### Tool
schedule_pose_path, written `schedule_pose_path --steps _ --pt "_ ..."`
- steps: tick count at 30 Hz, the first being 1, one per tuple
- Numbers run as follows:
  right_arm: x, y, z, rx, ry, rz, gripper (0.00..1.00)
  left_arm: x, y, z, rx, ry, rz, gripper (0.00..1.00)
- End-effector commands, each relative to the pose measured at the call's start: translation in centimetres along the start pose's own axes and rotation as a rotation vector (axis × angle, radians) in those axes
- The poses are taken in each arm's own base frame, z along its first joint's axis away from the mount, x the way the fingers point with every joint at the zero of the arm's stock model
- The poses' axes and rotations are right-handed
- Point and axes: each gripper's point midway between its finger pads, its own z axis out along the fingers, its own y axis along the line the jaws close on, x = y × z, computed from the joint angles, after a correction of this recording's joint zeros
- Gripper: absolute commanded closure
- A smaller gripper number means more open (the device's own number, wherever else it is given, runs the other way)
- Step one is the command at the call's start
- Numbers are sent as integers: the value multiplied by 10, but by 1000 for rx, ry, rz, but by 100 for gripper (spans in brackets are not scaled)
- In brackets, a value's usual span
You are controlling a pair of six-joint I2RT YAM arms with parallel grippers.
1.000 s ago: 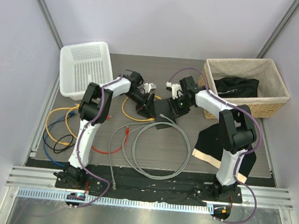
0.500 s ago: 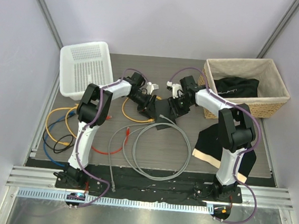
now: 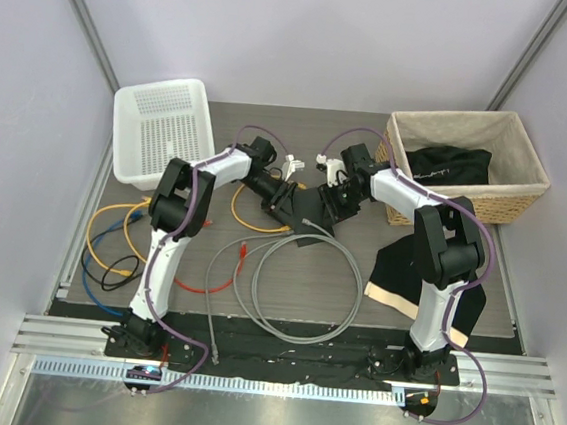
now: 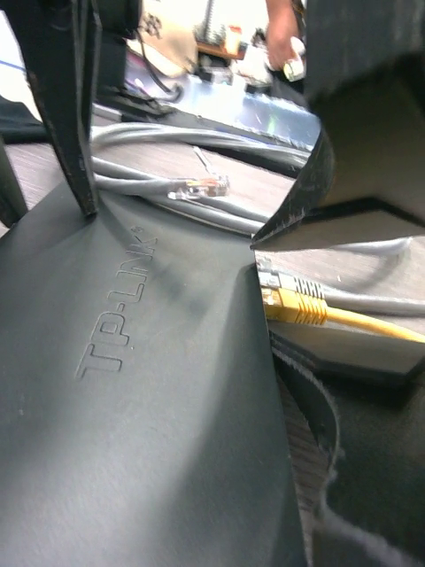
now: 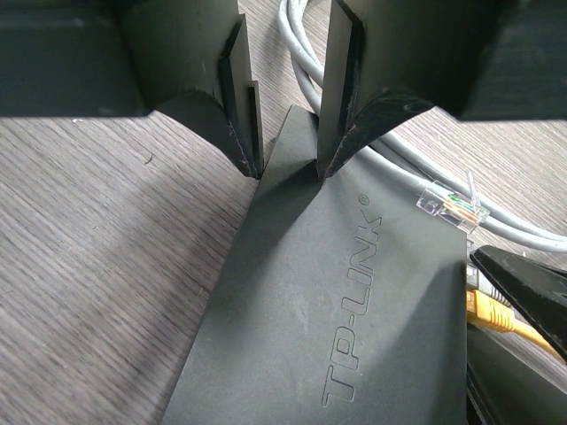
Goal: Pull the plug from the switch port
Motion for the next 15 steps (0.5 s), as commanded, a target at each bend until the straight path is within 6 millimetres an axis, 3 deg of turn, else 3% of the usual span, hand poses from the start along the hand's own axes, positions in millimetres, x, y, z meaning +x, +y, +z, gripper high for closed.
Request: schedule_pose_path --steps 1,10,13,15 --pt "28 0 29 1 96 -10 62 42 44 28 -121 167 90 58" --pt "27 0 28 7 90 -15 62 46 53 31 -138 185 48 72" --pt "26 0 29 8 90 -18 62 46 54 35 -147 183 -49 76" --pt "27 1 29 7 93 -18 62 48 54 38 -145 190 -114 85"
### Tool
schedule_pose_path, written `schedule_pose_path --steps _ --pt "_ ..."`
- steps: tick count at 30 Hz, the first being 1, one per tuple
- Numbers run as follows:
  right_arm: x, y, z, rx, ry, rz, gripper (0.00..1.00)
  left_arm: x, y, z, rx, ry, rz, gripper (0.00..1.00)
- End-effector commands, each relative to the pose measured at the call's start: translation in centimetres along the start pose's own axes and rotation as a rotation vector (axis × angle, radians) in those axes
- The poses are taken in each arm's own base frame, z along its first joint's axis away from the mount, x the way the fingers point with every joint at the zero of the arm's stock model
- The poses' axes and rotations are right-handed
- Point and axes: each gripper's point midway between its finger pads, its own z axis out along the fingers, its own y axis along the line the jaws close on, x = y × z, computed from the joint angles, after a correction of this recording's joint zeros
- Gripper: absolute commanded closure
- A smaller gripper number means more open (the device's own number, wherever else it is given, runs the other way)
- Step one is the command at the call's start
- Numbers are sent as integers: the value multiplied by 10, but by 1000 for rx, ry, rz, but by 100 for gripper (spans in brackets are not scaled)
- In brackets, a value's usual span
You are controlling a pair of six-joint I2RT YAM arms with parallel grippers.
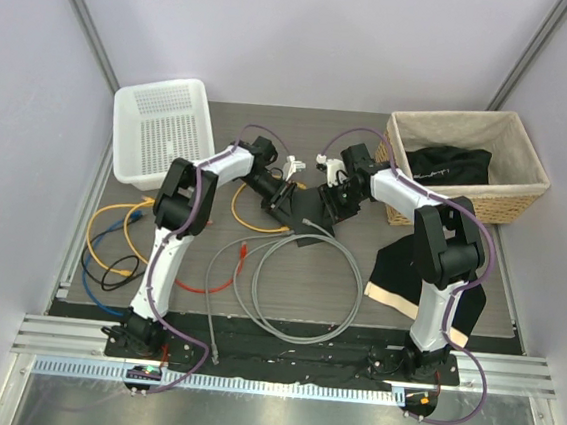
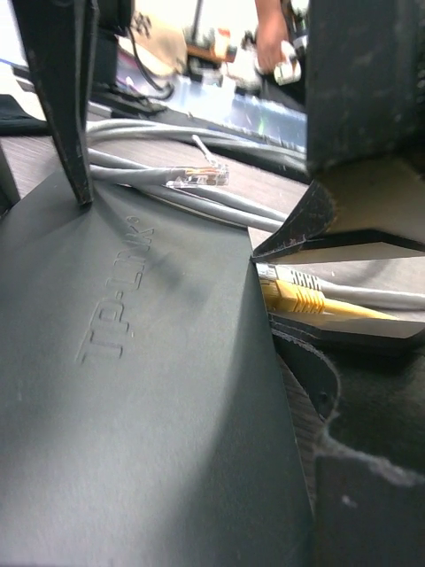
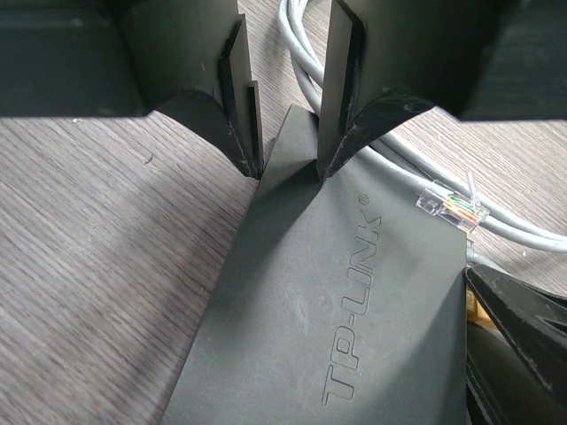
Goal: Pull the plug from the switch port
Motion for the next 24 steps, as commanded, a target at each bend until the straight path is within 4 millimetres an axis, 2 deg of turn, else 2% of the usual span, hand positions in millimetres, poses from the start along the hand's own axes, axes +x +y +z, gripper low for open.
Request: schedule_pose_path --steps 1,4,11,13,17,18,19,21,24 --pt "26 1 29 7 91 -20 62 45 50 39 -145 148 -153 87" --pt "24 2 29 8 86 -25 63 50 52 40 -163 153 -183 99" --pt "23 2 28 13 80 -31 62 58 57 35 -200 171 -158 100" --pt "22 2 28 14 79 -33 62 56 51 35 -159 160 -139 100" --pt "23 2 27 17 79 -36 62 52 52 35 -130 139 -112 100" --pt "22 2 27 17 75 -37 62 52 53 35 -130 138 -111 99" --pt "22 2 26 18 73 -37 62 51 53 36 -122 133 -106 91" --pt "23 2 26 17 77 -37 62 49 51 36 -114 122 -108 85" --pt "25 3 27 18 81 -37 62 47 52 38 -115 105 -101 84"
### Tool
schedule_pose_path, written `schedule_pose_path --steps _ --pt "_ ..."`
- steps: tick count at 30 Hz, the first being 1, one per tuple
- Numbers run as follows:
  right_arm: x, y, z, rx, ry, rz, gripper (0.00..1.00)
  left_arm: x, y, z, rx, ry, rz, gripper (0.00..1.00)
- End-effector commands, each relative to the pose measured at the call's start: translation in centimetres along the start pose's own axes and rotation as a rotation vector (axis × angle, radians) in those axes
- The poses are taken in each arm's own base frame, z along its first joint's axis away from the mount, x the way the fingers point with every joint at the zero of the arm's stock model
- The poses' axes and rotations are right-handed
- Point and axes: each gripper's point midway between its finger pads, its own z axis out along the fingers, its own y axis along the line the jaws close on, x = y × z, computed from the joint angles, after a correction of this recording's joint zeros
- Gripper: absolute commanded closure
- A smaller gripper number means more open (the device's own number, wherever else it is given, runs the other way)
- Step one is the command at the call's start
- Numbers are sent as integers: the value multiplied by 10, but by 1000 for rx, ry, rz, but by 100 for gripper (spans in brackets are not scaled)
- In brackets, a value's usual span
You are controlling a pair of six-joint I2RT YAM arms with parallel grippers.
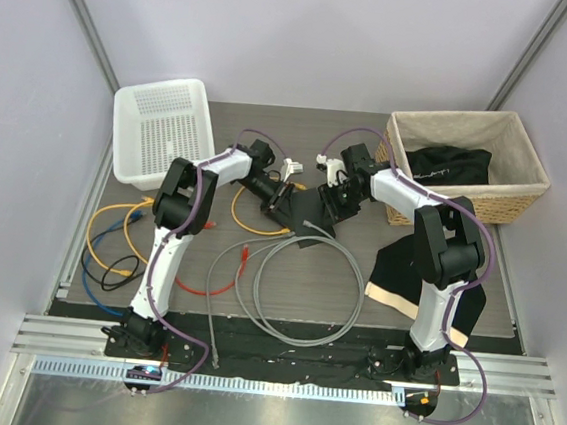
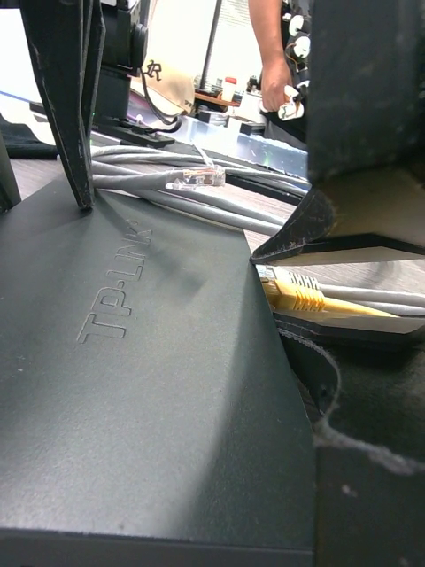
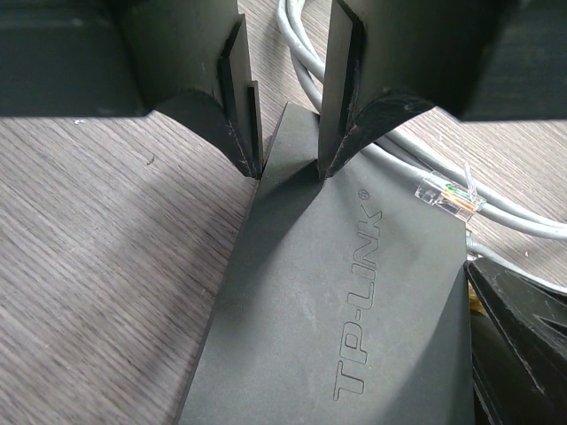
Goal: Pull the plug from the switch port
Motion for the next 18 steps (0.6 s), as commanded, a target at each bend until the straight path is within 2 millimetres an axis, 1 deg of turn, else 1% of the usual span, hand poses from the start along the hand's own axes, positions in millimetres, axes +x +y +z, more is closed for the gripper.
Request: schedule_pose_path --steps 1,5,8,17,18 --pt "24 5 27 10 79 -38 62 38 59 31 -178 106 -4 84" --pt "24 6 28 8 80 -43 62 36 59 29 -188 90 12 84" --pt "24 6 27 8 82 -44 62 36 56 29 -177 84 59 77" --pt "23 7 28 7 81 -48 62 30 55 27 -173 82 105 76" --pt "23 7 28 8 81 -48 62 32 55 28 -168 91 101 73"
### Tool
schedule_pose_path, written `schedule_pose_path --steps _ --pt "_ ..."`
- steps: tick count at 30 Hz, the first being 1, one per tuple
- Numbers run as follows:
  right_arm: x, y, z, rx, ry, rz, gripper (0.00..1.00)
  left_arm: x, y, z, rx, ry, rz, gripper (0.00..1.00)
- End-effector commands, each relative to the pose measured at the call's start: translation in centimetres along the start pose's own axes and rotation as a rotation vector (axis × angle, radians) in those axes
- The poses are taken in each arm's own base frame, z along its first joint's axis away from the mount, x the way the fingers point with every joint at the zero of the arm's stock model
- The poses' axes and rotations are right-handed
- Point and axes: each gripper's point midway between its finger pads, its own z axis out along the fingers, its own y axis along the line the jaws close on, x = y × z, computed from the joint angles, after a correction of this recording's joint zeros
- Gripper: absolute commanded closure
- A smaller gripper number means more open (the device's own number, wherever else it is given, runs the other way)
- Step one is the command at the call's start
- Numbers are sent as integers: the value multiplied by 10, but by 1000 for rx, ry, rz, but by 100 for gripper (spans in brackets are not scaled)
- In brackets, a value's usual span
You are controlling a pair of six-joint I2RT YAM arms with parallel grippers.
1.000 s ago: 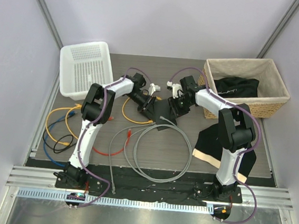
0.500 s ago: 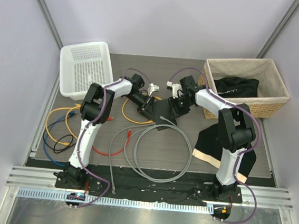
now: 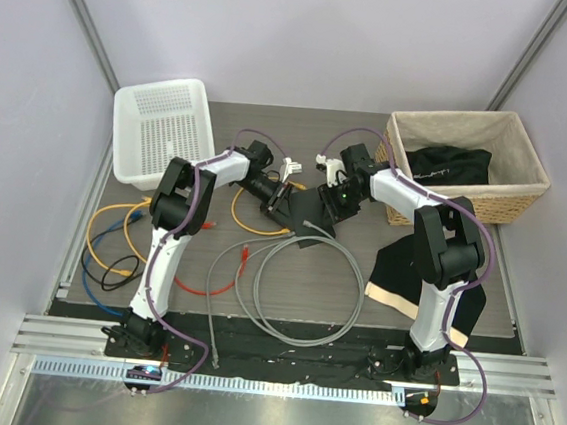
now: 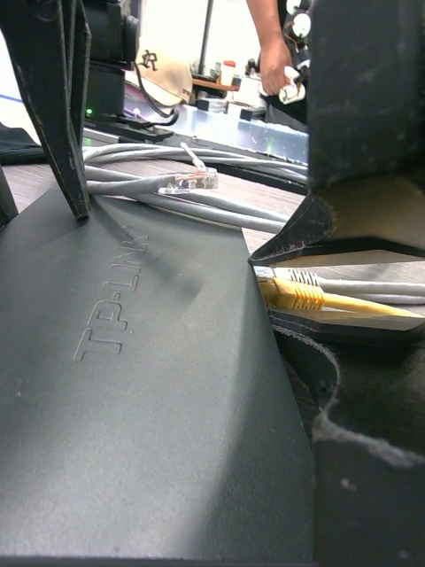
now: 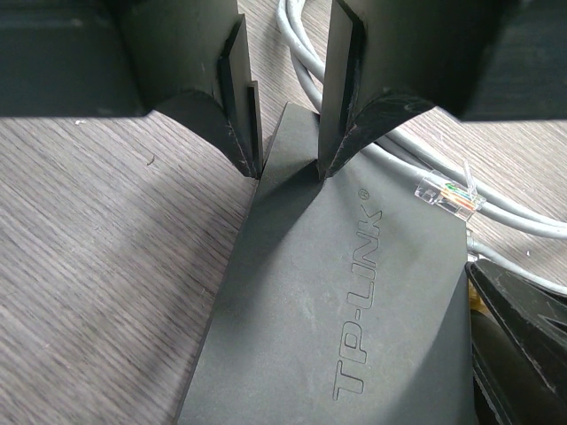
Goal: Pull the plug from the switch port
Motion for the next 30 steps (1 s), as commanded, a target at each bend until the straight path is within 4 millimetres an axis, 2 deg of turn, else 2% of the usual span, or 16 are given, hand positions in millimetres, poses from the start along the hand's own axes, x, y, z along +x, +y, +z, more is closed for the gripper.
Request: schedule_pose_path --steps 1,3,10,14,16,23,25,30 --pt "23 6 28 6 82 -46 62 36 50 26 -162 128 51 71" --pt "23 8 28 4 82 -49 62 36 47 27 -136 135 64 66" --pt "22 10 28 6 80 -59 62 37 47 27 -117 139 63 68" --pt "23 10 28 5 82 -61 62 40 43 28 -89 148 86 66" --pt "23 11 29 4 84 -62 62 40 43 27 -90 147 96 69" --pt "23 13 30 4 86 -72 62 35 49 28 -139 137 51 96" --pt "23 13 30 4 86 -72 62 34 52 28 -163 129 -7 99" --pt "23 13 29 5 85 -76 62 33 46 28 -173 145 -149 100"
